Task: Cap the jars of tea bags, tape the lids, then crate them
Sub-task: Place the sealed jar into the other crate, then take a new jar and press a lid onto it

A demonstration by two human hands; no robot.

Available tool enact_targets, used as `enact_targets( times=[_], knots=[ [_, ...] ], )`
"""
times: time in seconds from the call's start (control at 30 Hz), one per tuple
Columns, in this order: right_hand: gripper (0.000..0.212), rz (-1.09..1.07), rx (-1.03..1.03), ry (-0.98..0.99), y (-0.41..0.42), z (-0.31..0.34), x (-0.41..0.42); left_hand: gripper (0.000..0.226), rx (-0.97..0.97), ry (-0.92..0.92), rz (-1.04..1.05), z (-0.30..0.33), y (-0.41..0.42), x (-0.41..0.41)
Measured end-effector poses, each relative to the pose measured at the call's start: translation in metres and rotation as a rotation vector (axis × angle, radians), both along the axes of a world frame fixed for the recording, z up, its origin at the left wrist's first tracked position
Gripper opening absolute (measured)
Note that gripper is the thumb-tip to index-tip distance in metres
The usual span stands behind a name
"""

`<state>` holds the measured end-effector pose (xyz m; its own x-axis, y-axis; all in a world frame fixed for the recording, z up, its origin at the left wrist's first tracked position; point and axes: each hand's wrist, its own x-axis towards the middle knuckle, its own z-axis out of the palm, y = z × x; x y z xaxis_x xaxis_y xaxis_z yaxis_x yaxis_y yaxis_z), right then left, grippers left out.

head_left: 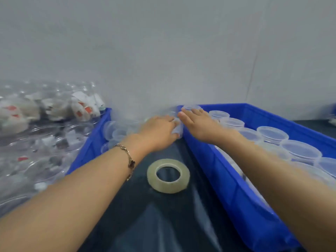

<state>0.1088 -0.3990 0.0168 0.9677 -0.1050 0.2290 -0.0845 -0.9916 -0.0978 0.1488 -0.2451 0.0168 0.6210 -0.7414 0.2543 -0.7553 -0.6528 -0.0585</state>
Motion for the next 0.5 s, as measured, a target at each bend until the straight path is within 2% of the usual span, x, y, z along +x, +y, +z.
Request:
enact_targets(
  times=[0.1, 0.23, 0.3, 0.37, 0.5],
  knots=[
    [0.051, 0.080, 0.053, 0.075, 0.060, -0.005, 0.019, 0.044, -0.056, 0.018, 0.136, 0.001, 0.077, 0.011],
    [0.052, 0.277, -0.073, 0.162, 0.125, -0.018, 0.033, 0.039, -0.034, 0.050, 0.364, -0.010, 0.176, 0.017],
    [0.053, 0.350, 0.023, 0.183, 0.153, -0.023, 0.037, 0.034, -0.091, 0.134, 0.469, -0.015, 0.220, 0.018],
    [0.058, 0.408, 0.121, 0.214, 0.183, -0.029, 0.036, 0.033, -0.112, 0.205, 0.520, -0.020, 0.252, 0.015],
    [0.058, 0.495, 0.141, 0.240, 0.234, -0.037, 0.032, 0.036, -0.113, 0.246, 0.505, -0.029, 0.283, 0.006]
  ],
)
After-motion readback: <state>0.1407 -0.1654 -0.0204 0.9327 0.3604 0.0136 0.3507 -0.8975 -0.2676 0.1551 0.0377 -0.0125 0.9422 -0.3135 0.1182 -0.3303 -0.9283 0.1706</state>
